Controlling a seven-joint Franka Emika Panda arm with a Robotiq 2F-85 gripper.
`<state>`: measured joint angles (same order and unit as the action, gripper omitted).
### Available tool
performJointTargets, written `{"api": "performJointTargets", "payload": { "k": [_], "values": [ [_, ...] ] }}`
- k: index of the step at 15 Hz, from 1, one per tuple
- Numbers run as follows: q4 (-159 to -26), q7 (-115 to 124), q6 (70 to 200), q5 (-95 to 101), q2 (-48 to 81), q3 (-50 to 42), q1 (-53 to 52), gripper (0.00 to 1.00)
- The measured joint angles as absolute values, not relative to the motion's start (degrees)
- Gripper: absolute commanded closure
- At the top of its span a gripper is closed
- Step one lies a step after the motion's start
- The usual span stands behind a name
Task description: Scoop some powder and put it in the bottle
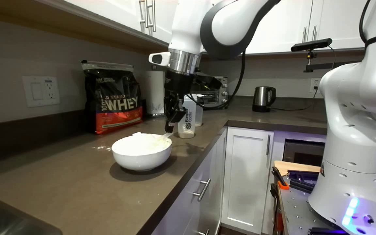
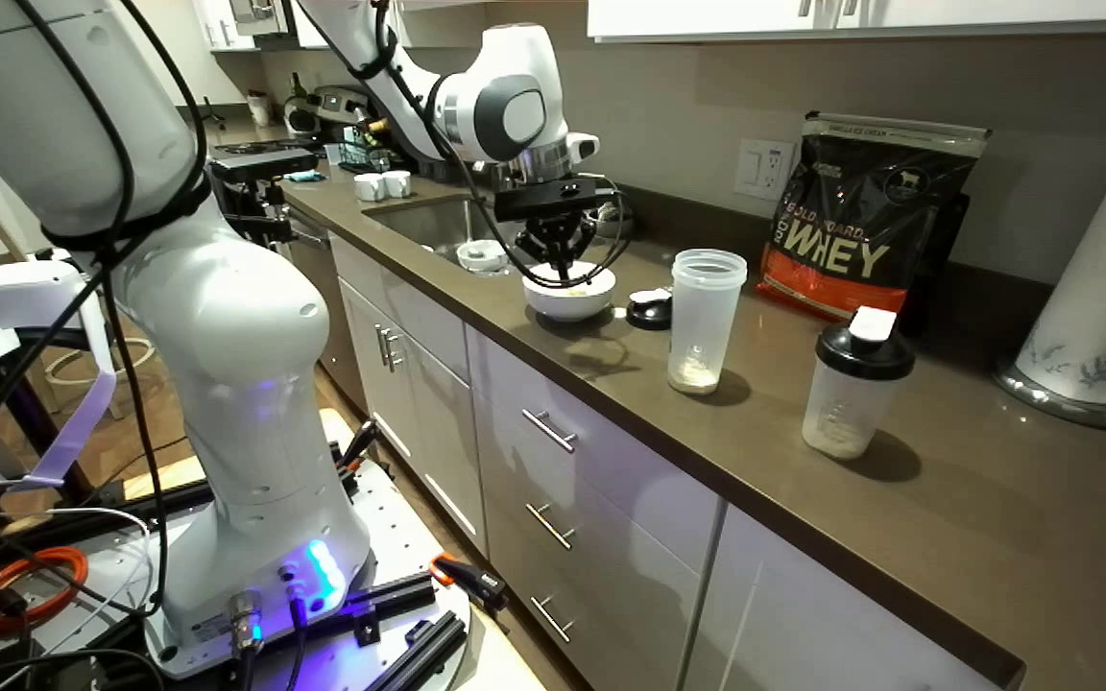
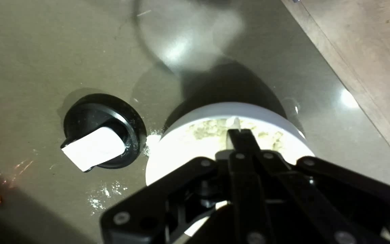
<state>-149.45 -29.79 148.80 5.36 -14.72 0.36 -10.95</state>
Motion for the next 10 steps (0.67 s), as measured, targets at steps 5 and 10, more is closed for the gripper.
{"api": "performJointTargets", "payload": {
  "k": [5,10],
  "values": [
    [-149.45,-30.17,148.8,4.83,-14.72,0.32,-11.19,0.66],
    [-149.45,-30.18,148.8,4.66,-14.71,0.28,-11.74,0.77]
  ]
}}
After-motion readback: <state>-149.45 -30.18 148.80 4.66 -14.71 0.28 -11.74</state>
